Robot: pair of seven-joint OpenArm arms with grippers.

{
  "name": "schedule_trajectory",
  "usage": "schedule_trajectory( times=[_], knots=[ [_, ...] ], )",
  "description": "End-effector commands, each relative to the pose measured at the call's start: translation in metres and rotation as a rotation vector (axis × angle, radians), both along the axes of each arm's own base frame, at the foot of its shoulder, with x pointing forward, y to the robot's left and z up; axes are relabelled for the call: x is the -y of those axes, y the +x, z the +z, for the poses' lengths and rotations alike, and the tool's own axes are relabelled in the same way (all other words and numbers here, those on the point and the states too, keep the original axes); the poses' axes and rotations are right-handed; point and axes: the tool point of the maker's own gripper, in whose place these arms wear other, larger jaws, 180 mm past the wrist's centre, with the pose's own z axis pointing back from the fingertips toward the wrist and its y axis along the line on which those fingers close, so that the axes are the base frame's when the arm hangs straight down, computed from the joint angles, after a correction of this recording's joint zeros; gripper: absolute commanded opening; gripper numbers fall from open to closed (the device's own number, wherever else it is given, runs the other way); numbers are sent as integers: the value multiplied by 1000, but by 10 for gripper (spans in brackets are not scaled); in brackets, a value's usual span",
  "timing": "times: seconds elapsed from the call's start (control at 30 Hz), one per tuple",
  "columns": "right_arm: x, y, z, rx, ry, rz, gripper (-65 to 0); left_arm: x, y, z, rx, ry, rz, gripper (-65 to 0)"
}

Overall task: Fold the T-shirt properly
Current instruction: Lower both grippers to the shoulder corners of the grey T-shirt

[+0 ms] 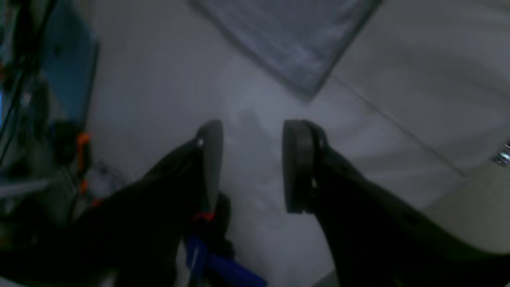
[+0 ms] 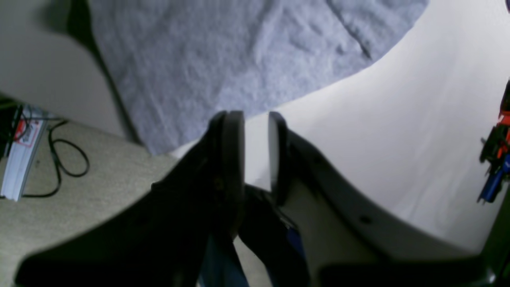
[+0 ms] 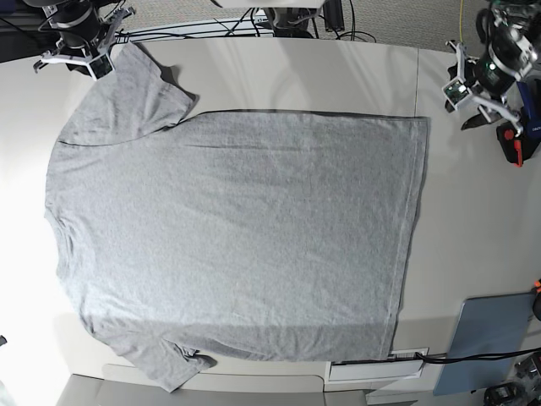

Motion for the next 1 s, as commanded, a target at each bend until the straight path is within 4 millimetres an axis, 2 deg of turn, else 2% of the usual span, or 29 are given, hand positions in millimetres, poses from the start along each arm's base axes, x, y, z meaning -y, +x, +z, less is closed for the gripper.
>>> schedule_trajectory(
  times=[0.0, 0.23, 0.43, 0.53, 0.7, 0.83, 0.97],
  knots=[
    [0, 7, 8, 32, -11, 11, -538, 5, 5, 6, 20, -2, -31, -396],
    [1, 24, 15, 86, -13, 10, -538, 40, 18, -12, 59, 5, -117, -396],
    [9, 26, 18, 88, -83, 23, -538, 48, 20, -50, -14, 29, -141, -396],
    [10, 27, 19, 91, -95, 27, -538, 56, 24, -60, -22, 16, -143, -396],
    [11, 26, 18, 84, -98, 23, -538, 72, 43, -72, -13, -20, -133, -396],
    [14, 23, 16, 65, -111, 10, -538, 64, 50, -83, -18, 44, -149, -396],
    [19, 24, 19, 69, -161, 25, -538, 51, 47, -90, -45, 75, -148, -396]
  ],
)
